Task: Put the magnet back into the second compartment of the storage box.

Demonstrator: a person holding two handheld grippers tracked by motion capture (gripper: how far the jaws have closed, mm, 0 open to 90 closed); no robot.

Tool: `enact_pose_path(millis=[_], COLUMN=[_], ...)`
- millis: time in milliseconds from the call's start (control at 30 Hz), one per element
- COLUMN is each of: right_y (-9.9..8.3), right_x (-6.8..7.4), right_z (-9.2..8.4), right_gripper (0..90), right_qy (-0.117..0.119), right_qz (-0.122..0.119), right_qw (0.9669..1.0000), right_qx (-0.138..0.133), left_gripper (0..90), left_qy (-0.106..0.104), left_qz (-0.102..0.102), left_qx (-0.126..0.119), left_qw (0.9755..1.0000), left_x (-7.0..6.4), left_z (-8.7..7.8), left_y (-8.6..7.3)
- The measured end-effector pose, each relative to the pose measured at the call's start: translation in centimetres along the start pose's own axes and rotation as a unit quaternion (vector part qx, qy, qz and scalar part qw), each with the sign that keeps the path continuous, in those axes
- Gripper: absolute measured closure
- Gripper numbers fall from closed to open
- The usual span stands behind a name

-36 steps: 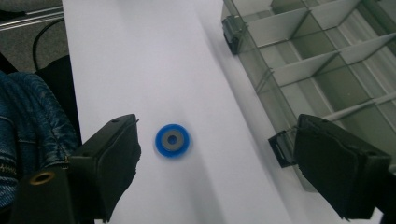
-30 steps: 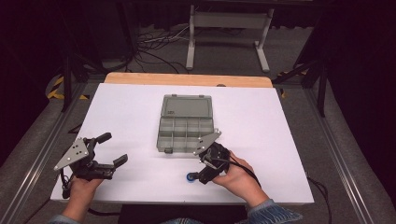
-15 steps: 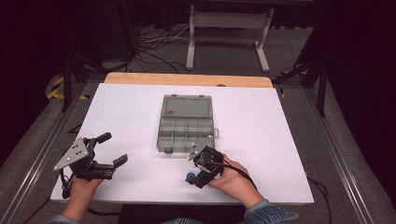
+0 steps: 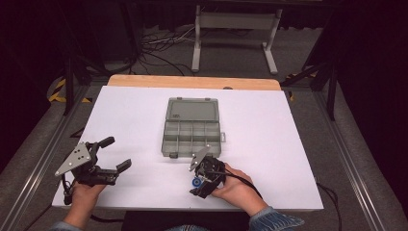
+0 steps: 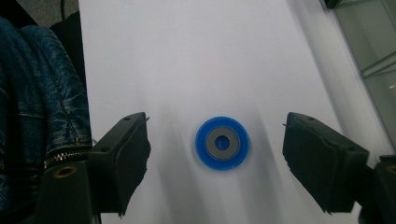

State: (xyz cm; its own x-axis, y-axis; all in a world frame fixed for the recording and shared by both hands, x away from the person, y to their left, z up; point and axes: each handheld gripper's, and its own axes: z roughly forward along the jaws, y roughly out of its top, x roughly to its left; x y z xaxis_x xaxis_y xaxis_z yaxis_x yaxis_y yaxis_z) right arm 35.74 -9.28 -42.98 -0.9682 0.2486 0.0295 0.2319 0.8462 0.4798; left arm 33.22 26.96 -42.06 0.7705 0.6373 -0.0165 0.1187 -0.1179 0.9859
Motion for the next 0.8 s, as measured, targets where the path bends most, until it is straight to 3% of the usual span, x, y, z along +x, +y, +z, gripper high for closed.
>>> enact_pose_path(millis=[300,533,667,800], right_y=[-0.30,-0.23,-0.14,-0.11], right_x=[-0.32,-0.15,0.09,0.16], right_z=[0.52,0.52,0.50,0.48], right_gripper=[40.7,53.4,61.4,62.4], right_qy=[0.002,-0.022,-0.018,-0.016], right_qz=[0.000,-0.012,-0.018,-0.016], right_qw=[0.9999,0.9996,0.9996,0.9996], right_qx=[0.014,0.015,0.015,0.018], left_gripper=[1.8,1.8,1.8,1.8], left_qy=[0.001,0.001,0.000,0.000], left_qz=[0.000,-0.001,-0.001,-0.001], left_qx=[-0.001,0.000,0.000,0.000], left_qw=[1.0000,1.0000,1.0000,1.0000], left_x=[-0.02,-0.03,-0.05,-0.05], left_z=[0.04,0.07,0.10,0.10], left_y=[-0.02,-0.04,-0.04,-0.03])
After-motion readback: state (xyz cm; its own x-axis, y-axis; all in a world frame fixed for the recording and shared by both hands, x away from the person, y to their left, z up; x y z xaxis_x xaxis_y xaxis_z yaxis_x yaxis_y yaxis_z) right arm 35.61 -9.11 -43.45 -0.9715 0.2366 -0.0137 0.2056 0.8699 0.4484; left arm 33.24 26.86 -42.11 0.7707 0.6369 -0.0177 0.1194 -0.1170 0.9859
